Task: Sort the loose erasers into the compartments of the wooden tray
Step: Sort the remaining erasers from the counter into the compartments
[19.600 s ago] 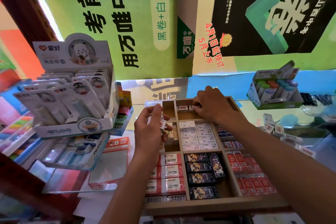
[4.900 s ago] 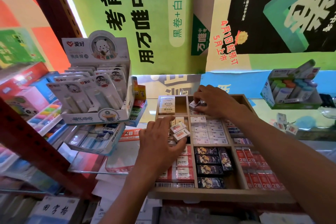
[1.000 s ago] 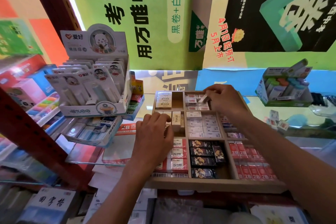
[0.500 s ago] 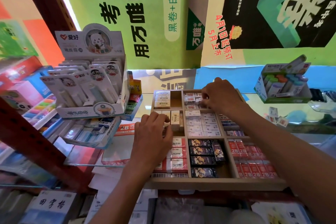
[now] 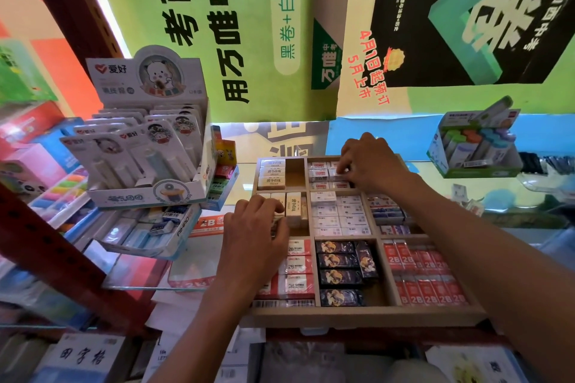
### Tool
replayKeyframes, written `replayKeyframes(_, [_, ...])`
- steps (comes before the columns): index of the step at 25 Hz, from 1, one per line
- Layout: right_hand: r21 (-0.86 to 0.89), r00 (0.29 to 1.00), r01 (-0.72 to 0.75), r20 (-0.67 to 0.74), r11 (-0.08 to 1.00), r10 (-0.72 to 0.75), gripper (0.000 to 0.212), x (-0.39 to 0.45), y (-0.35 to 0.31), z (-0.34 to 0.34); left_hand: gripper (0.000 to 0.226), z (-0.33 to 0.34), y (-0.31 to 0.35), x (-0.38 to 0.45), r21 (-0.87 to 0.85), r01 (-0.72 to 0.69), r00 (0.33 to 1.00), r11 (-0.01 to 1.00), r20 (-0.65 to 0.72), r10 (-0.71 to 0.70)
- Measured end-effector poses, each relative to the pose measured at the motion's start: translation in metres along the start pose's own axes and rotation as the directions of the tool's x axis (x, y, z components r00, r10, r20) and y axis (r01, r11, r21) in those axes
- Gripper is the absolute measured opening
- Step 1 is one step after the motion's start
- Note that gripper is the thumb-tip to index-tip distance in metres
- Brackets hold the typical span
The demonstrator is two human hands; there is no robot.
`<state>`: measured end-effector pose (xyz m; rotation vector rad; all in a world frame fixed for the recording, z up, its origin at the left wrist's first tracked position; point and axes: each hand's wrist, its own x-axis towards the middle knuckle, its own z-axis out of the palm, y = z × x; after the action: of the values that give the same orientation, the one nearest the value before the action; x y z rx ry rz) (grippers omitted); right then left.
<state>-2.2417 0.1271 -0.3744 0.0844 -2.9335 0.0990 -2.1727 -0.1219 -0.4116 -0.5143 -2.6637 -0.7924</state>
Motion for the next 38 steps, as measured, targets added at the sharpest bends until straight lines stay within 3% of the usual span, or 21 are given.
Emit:
replayKeyframes(3, [-0.031, 1.0, 0.016, -0.018, 0.999, -0.017, 0.011, 0.001, 0.0, 0.008, 0.017, 0.001, 0.0, 0.001, 0.014, -0.014, 1.0, 1.0, 0.0, 0.014])
replayKeyframes(7, [0.197, 0.999, 0.005, 0.035, 0.98, -0.012, 0.026, -0.012, 0.003, 0.016, 0.014, 0.002, -0.001, 0.002, 0.082, -0.052, 0.999, 0.995, 0.003, 0.052])
replayKeyframes(11, [0.51, 0.961, -0.046, -0.211, 0.859, 0.177, 0.02, -0.053, 0.032, -0.001, 0.013, -0.003, 0.001, 0.002, 0.152, -0.05, 0.998, 0.987, 0.054, 0.043])
replayKeyframes(13, [0.538, 0.924, -0.039, -0.301, 0.842, 0.235, 0.016, -0.1, 0.067, -0.007, 0.015, -0.009, 0.013, 0.01, 0.236, -0.043, 0.991, 0.971, 0.137, 0.011])
replayKeyframes(16, [0.51, 0.844, -0.217, -0.331, 0.833, 0.422, 0.012, -0.175, 0.132, -0.006, 0.016, -0.013, 0.046, 0.024, 0.334, -0.075, 0.984, 0.94, 0.175, 0.016])
replayKeyframes(19, [0.544, 0.712, -0.489, -0.203, 0.682, 0.672, 0.012, -0.227, 0.199, 0.0, 0.008, 0.014, 0.1, 0.024, 0.258, -0.228, 0.97, 0.939, 0.145, 0.196])
replayKeyframes(21, [0.586, 0.677, -0.539, -0.127, 0.605, 0.725, 0.024, -0.242, 0.225, 0.008, 0.016, 0.044, 0.142, 0.022, 0.176, -0.317, 0.944, 0.932, 0.148, 0.293])
replayKeyframes(24, [0.614, 0.681, -0.519, -0.124, 0.595, 0.722, 0.05, -0.236, 0.238, 0.01, 0.024, 0.082, 0.188, 0.022, 0.064, -0.446, 0.887, 0.893, 0.162, 0.431])
replayKeyframes(27, [0.424, 0.712, -0.613, -0.069, 0.667, 0.699, 0.067, -0.22, 0.255, 0.014, 0.062, 0.104, 0.216, 0.025, 0.041, -0.521, 0.771, 0.853, 0.451, 0.45])
replayKeyframes(29, [0.224, 0.704, -0.688, -0.026, 0.69, 0.71, 0.061, -0.211, 0.264, 0.019, 0.069, 0.108, 0.217, 0.031, 0.004, -0.53, 0.666, 0.848, 0.621, 0.414])
replayKeyframes(33, [0.173, 0.664, -0.708, -0.169, 0.685, 0.729, 0.034, -0.202, 0.269, 0.021, 0.05, 0.101, 0.21, 0.046, -0.056, -0.549, 0.526, 0.834, 0.752, 0.397])
replayKeyframes(38, [0.181, 0.694, -0.666, -0.205, 0.724, 0.69, 0.023, -0.196, 0.269, 0.023, 0.025, 0.114, 0.224, 0.06, -0.009, -0.654, 0.455, 0.757, 0.794, 0.403])
